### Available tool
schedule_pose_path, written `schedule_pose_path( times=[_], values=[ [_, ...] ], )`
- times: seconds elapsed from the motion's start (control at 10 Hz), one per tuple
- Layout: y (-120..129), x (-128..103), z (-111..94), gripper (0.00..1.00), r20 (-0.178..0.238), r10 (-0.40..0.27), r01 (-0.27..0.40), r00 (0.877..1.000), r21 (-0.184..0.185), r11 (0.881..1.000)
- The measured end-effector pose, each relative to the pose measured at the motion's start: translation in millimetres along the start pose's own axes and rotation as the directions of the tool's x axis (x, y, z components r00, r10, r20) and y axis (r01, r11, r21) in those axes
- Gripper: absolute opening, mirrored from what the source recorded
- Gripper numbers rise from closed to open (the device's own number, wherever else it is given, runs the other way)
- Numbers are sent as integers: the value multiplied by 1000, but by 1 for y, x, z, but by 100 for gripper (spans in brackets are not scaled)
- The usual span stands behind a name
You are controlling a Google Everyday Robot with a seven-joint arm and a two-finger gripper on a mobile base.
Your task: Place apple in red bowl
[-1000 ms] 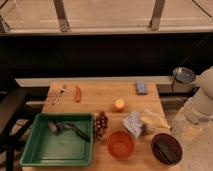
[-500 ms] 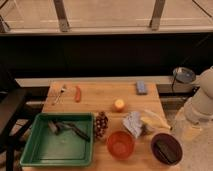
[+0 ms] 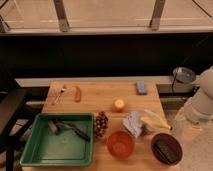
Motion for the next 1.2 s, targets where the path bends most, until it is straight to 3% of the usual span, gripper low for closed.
schedule_pose_path(
  times=[1.0, 1.2],
  values=[
    [-2, -1, -1, 60, 5, -5, 5, 1000, 0, 1000],
    [-19, -15, -2, 60, 12, -36, 36, 999, 0, 999]
  ],
)
